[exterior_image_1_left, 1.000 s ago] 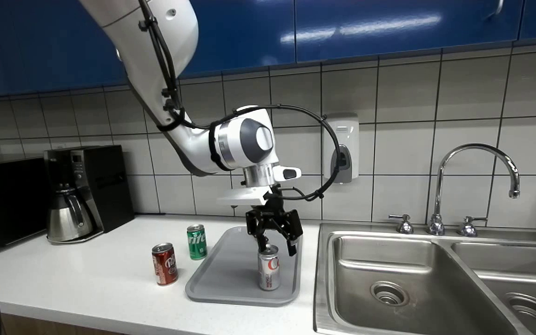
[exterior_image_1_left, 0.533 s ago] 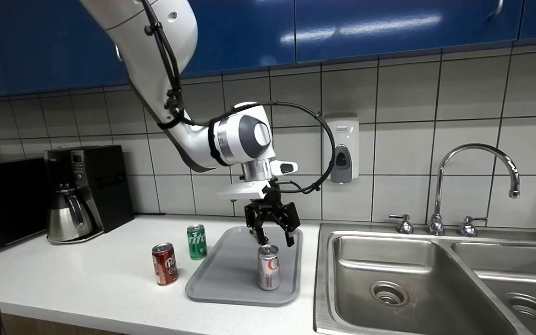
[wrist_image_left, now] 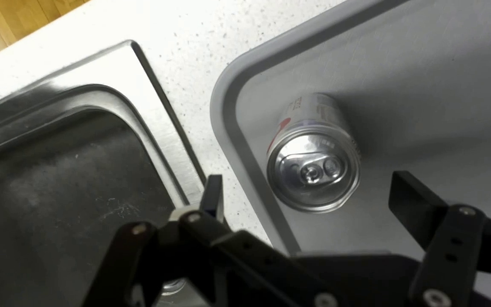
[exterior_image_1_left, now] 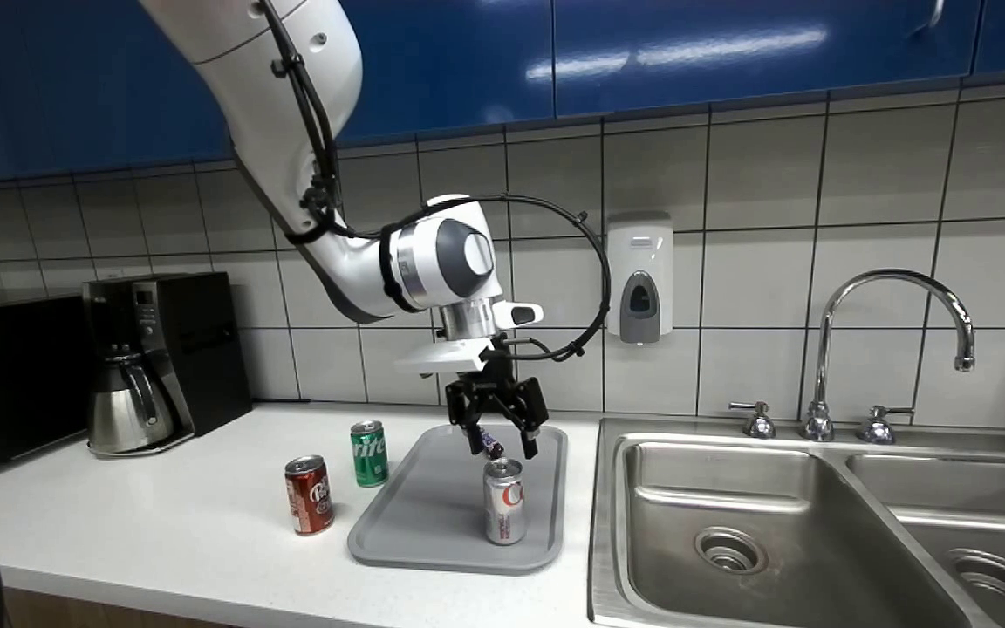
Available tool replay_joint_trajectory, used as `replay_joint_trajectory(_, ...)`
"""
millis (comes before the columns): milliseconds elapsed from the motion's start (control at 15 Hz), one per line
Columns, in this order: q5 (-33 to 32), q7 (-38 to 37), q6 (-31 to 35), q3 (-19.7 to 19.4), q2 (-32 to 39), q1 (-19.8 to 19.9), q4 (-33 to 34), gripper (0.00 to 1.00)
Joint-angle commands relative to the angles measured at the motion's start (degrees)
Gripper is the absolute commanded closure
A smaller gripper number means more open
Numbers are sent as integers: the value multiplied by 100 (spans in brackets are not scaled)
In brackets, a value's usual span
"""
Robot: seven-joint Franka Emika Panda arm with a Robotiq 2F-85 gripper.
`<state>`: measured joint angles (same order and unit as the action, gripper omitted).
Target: Remove the cans from the tray and put them on the counter
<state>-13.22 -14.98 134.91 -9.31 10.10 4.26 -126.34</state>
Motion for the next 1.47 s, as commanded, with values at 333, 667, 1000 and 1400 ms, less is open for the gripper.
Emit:
replay_joint_trajectory(333,72,-36,-61,77,339,-62,336,0)
replay_joint_trajectory(667,69,-46,-57,64,471,-85,369,0)
replay_joint_trajectory(1000,94,-45,-28,58,520,-87,312,0)
replay_joint_trajectory(1400,179,-23,-17,50,646,-72,296,0)
